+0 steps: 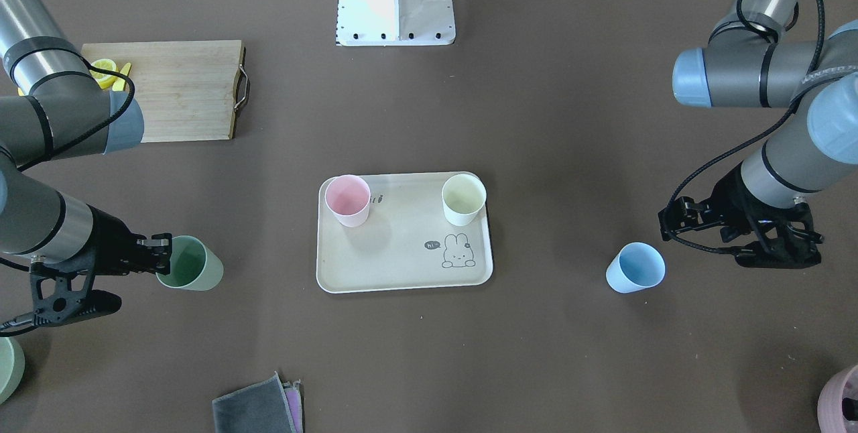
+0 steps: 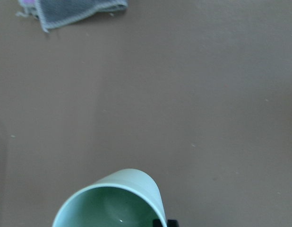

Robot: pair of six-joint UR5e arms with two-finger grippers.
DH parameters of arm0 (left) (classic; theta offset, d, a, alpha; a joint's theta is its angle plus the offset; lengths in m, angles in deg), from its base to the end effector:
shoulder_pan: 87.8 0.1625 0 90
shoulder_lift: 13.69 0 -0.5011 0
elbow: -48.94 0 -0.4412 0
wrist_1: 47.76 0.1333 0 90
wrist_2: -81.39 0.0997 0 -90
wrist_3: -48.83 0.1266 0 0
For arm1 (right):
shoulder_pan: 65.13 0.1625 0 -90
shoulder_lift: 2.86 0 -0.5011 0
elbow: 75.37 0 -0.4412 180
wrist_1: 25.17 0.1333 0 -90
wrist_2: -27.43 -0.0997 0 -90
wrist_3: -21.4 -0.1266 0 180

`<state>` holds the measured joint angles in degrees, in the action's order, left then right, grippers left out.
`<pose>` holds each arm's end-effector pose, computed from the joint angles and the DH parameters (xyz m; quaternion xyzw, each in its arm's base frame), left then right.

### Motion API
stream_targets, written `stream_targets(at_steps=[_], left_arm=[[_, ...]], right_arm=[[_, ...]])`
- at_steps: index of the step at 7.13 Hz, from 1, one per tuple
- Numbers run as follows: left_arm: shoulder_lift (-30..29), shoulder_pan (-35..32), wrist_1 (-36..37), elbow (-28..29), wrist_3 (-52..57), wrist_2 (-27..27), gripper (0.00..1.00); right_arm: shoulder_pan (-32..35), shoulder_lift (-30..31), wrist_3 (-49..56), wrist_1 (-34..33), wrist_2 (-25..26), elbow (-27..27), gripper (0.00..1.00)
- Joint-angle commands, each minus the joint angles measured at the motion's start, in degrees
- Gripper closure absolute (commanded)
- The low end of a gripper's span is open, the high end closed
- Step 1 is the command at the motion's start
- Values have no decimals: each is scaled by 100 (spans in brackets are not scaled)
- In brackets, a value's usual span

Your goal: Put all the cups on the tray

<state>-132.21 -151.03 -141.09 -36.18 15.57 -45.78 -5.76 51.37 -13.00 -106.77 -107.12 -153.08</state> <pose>0.2997 -0.7202 0.4706 0.0364 0.3789 0.0220 0.9244 -0.3845 -0.7368 0.4172 0.0184 -0.4439 -0.0748 0.8927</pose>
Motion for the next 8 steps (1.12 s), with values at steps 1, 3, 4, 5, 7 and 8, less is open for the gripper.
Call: stream_targets(at_steps=[1,3,4,5,7,8], left_arm=[[-162,21,-27,406,30,0,2],[-207,65,-534,863,-22,0,2],[-242,204,-868,1013,-292,0,4],[-268,432,-984,1067,-582,0,9],[-260,504,-1038,1094,-594,9,90],[-268,505,-1021,1094,-550,0,100]], right_arm=[[-538,-623,-662,-120,130,29,100],[-1039,-869,-1102,-93,700,55,100],[-1233,-862,-1243,55,859,64,100],[-1357,-862,-1505,300,922,186,100],[-1429,-914,-1543,469,940,266,76],[-1429,-915,-1543,513,940,223,1]])
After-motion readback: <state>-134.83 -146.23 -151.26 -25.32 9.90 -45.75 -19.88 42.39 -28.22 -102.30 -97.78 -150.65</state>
